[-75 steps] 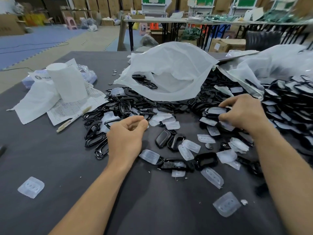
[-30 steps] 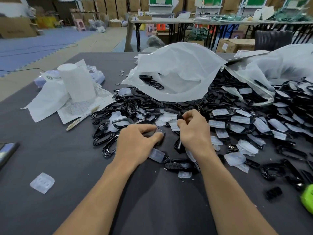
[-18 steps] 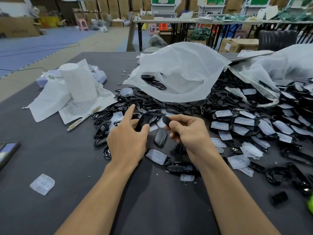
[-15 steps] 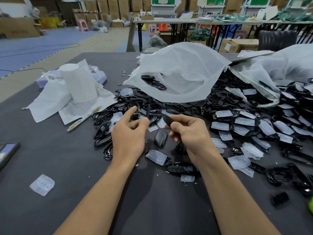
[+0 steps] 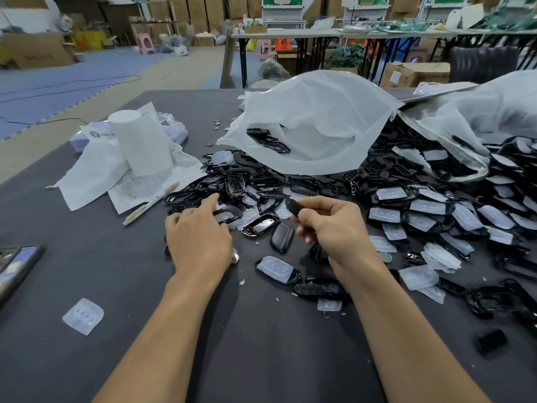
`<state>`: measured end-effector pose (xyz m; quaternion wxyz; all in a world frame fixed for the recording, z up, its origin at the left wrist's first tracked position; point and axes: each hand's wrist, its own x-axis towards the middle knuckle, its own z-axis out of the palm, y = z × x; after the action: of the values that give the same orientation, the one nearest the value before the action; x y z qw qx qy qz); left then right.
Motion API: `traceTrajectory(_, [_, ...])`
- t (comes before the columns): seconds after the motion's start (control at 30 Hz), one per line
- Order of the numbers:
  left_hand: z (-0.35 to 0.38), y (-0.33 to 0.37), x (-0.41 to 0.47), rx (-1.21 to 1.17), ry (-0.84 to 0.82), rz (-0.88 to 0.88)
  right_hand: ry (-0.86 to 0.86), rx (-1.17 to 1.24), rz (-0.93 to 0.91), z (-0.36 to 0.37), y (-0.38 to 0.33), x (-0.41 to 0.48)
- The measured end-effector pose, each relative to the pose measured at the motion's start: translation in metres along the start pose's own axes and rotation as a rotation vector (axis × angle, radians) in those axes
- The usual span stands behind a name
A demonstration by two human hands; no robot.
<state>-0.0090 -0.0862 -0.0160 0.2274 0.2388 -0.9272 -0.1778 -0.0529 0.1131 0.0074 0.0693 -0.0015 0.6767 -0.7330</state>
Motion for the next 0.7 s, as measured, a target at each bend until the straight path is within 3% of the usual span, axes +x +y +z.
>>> traceTrajectory(0.2, [-0.003, 0.008, -0.005, -0.209, 0.213, -0.039, -0.012, 0.044, -0.006, 0.003, -0.003, -0.006])
traceTrajectory(0.37, [-0.004, 0.018, -0.011, -0.339, 0.21, -0.073, -0.025, 0.068, -0.003, 0.003, -0.006, -0.007])
traceTrajectory(0.47, [-0.001, 0.027, -0.014, -0.634, 0.133, -0.077, -0.02, 0.067, 0.006, 0.003, -0.005, -0.006])
traceTrajectory(0.6, [0.008, 0.042, -0.021, -1.066, -0.094, -0.123, 0.007, 0.042, -0.015, 0.005, -0.002, -0.005])
traceTrajectory(0.7, [0.013, 0.046, -0.022, -1.207, -0.174, -0.144, 0.004, 0.054, -0.033, 0.007, -0.001, -0.004])
